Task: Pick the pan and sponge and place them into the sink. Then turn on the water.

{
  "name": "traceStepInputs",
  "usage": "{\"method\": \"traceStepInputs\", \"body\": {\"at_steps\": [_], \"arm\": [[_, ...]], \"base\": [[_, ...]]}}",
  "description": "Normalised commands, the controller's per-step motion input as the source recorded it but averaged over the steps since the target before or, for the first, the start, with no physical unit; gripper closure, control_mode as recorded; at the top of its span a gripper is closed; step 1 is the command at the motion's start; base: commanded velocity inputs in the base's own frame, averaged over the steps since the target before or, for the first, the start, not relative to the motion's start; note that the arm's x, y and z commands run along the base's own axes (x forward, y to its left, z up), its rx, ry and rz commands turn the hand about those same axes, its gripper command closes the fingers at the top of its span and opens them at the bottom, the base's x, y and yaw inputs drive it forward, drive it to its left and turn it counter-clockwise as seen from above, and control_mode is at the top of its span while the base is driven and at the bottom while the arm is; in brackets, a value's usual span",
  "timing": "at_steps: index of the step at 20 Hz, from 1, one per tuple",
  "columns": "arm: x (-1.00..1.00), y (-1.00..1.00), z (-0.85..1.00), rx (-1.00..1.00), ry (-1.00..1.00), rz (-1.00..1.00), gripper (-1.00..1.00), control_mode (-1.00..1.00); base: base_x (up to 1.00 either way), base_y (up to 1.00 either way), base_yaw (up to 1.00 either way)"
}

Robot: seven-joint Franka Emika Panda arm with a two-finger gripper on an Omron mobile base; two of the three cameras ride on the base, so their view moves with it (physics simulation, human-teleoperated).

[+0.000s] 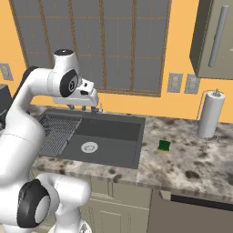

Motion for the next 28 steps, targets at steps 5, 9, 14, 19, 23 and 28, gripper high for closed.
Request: {"method": "traceStepInputs", "body": {"at_steps": [5, 9, 14, 19, 23, 28], "arm": [[0.00, 0.11, 0.00, 0.00, 0.00, 0.00, -1.00, -1.00], [0.00, 0.29, 0.00, 0.00, 0.00, 0.00, -1.00, -1.00], [0.00, 0.36, 0.00, 0.00, 0.00, 0.00, -1.00, -1.00], [0.00, 0.39, 0.00, 0.00, 0.00, 0.00, -1.00, -1.00], [0.00, 0.41, 0.00, 0.00, 0.00, 0.00, -1.00, -1.00], [0.00, 0.41, -0.01, 0.00, 0.00, 0.00, -1.00, -1.00]], "base": [[0.00, 0.00, 0.00], [0.00, 0.00, 0.00], [0.00, 0.00, 0.00], [0.00, 0.00, 0.00], [0.00, 0.00, 0.00], [0.00, 0.00, 0.00]]}}
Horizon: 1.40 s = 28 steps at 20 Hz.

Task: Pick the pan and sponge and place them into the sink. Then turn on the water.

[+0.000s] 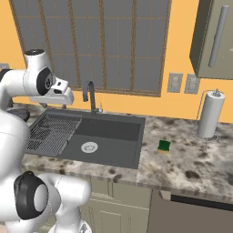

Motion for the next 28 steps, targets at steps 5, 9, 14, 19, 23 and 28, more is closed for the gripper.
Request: {"method": "traceStepInputs", "body": {"at_steps": [5, 9, 14, 19, 23, 28], "arm": [[0.00, 0.43, -0.05, 0.00, 0.00, 0.00, -1.00, -1.00], [0.00, 0.47, -0.12, 0.00, 0.00, -0.03, -1.00, -1.00], [0.00, 0.46, -0.19, 0.03, 0.00, -0.03, -1.00, -1.00], [0.00, 0.46, -0.22, 0.04, 0.00, -0.03, -1.00, -1.00], [0.00, 0.46, -0.23, 0.04, 0.00, -0.02, -1.00, -1.00], [0.00, 0.45, -0.11, 0.00, 0.00, -0.01, -1.00, -1.00]], "base": [[0.00, 0.00, 0.00], [0.00, 0.00, 0.00], [0.00, 0.00, 0.00], [0.00, 0.00, 0.00], [0.00, 0.00, 0.00], [0.00, 0.00, 0.00]]}}
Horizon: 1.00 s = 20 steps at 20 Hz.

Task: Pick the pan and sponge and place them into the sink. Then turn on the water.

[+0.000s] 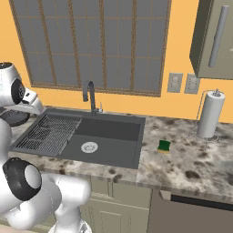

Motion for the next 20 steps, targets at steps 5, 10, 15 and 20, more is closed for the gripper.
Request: {"method": "traceStepInputs", "body": {"at_steps": [5, 10, 15, 20], "arm": [[0.00, 0.46, -0.10, 0.00, 0.00, 0.00, -1.00, -1.00], [0.00, 0.46, -0.20, 0.00, 0.00, 0.00, -1.00, -1.00], [0.00, 0.45, -0.27, 0.00, 0.00, 0.00, -1.00, -1.00], [0.00, 0.42, -0.24, 0.00, 0.00, 0.00, -1.00, -1.00]], "base": [[0.00, 0.00, 0.00], [0.00, 0.00, 0.00], [0.00, 0.00, 0.00], [0.00, 0.00, 0.00]]}}
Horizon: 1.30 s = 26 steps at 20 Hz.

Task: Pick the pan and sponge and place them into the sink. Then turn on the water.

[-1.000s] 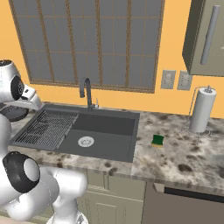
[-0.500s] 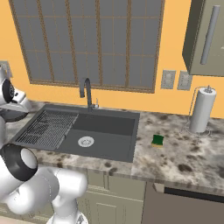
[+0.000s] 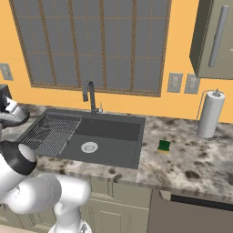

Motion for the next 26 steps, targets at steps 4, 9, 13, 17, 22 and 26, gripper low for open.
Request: {"method": "traceStepInputs", "body": {"at_steps": [4, 9, 13, 17, 22, 26], "arm": [[0.00, 0.40, -0.21, 0.00, 0.00, 0.00, -1.00, -1.00], [0.00, 0.40, -0.22, 0.00, 0.00, 0.00, -1.00, -1.00], [0.01, 0.41, -0.21, 0.00, 0.00, 0.00, -1.00, -1.00], [0.01, 0.43, -0.20, 0.00, 0.00, 0.00, -1.00, -1.00], [0.06, 0.44, -0.18, 0.00, 0.00, -0.01, -1.00, -1.00], [0.12, 0.36, -0.19, 0.00, 0.00, 0.00, -1.00, -1.00]], "base": [[0.00, 0.00, 0.00], [0.00, 0.00, 0.00], [0.00, 0.00, 0.00], [0.00, 0.00, 0.00], [0.00, 0.00, 0.00], [0.00, 0.00, 0.00]]}}
